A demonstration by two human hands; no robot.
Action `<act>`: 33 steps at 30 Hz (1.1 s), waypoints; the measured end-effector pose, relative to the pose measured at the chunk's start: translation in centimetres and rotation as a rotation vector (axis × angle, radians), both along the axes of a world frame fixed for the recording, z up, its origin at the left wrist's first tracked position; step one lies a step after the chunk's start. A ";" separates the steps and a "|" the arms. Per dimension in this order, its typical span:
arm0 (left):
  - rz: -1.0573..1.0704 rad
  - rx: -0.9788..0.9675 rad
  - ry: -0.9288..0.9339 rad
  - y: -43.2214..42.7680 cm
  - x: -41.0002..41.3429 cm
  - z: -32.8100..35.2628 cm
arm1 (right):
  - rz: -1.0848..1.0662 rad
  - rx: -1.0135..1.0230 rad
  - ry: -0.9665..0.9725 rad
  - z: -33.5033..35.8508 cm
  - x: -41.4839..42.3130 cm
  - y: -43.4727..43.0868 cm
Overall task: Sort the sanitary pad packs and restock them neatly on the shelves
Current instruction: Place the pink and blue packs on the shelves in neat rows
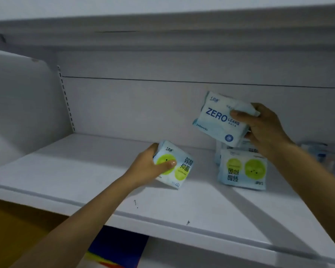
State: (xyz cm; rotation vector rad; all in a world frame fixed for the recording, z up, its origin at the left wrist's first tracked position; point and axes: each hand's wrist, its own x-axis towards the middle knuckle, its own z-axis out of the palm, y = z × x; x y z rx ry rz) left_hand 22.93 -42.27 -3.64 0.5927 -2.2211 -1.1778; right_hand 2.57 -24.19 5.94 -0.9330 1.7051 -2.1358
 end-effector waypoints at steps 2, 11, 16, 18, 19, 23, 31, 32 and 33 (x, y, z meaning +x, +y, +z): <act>0.006 0.013 0.009 -0.5 -2.0 -0.4 | -0.003 0.001 0.044 0.1 -1.8 -0.5; 0.015 0.166 0.041 -3.5 -8.9 -2.4 | 0.003 0.000 0.078 0.4 -5.6 -2.0; -0.020 0.072 -0.010 -5.4 -12.0 -3.3 | -0.037 0.014 0.094 0.8 -6.7 -4.2; 0.047 0.039 -0.029 -6.1 -13.6 -3.6 | -0.067 0.026 0.143 1.3 -6.9 -5.3; 0.108 -0.034 -0.071 -6.5 -14.5 -3.6 | -0.078 0.036 0.174 1.4 -7.0 -5.7; 0.208 -0.081 -0.161 -7.2 -17.2 -3.4 | -0.109 0.103 0.321 1.3 -7.2 -6.6; 0.167 0.112 0.005 -8.9 -18.4 -3.9 | -0.058 0.269 0.373 -1.4 -8.1 -7.8; 0.179 0.172 0.057 -9.1 -18.0 -4.3 | -0.042 0.306 0.377 -1.8 -8.1 -8.3; 0.203 0.236 0.117 -9.3 -17.5 -4.5 | -0.024 0.350 0.392 -2.3 -8.1 -8.9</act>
